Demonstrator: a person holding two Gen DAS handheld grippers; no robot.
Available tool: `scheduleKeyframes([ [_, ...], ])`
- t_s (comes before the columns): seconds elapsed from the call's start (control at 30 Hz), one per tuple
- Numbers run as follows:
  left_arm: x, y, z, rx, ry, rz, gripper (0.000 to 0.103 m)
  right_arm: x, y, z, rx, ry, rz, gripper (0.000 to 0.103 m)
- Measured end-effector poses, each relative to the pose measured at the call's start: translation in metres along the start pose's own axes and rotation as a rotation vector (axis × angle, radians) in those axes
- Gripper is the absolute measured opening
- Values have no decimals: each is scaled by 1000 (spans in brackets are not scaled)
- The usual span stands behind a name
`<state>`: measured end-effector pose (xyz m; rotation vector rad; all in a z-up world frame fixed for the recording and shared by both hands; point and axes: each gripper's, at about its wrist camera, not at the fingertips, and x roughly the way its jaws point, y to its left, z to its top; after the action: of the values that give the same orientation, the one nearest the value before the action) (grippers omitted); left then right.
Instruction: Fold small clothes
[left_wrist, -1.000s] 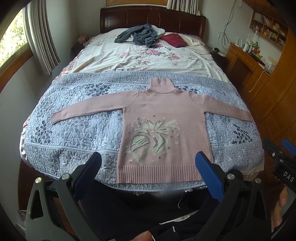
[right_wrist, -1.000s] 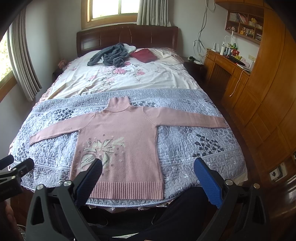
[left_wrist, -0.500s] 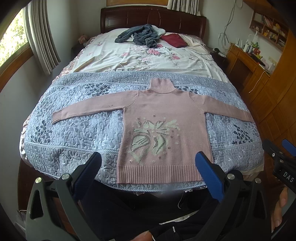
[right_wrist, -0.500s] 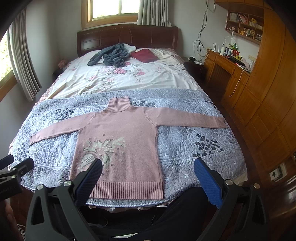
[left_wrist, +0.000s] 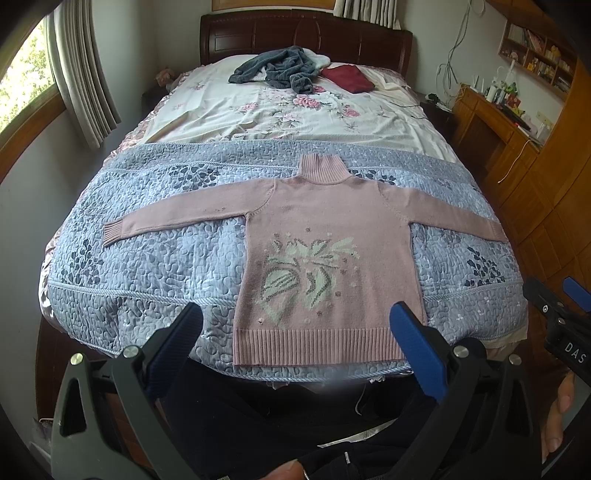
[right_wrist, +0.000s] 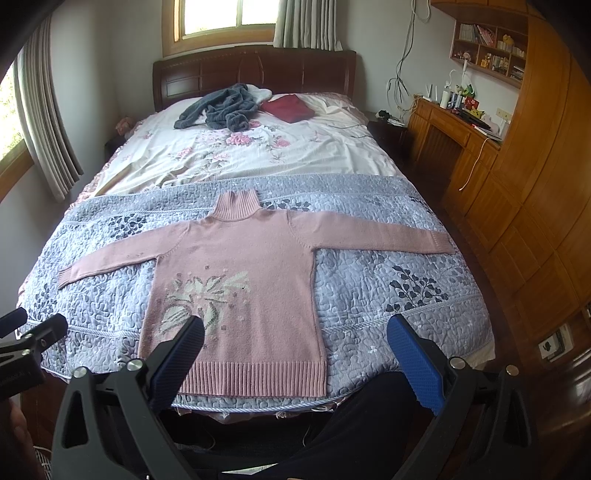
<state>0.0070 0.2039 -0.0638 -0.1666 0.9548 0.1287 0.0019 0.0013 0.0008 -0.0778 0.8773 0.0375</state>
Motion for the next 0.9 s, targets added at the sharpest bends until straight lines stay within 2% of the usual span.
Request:
scheduleKeyframes([
  [0.43,2,0,-1,-1,3,5,100,2,0,-1,0,3,-1,99],
  [0.77,18,-8,5,27,12,7,100,23,-8,-1,1,20,-6,99],
  [0.83,25,-13,9,38,3,-13,100,30,-11,1,-5,5,-8,99],
  [0.9,35,-16,14,36,-4,-45,100,37,-19,5,-20,-66,19,99],
])
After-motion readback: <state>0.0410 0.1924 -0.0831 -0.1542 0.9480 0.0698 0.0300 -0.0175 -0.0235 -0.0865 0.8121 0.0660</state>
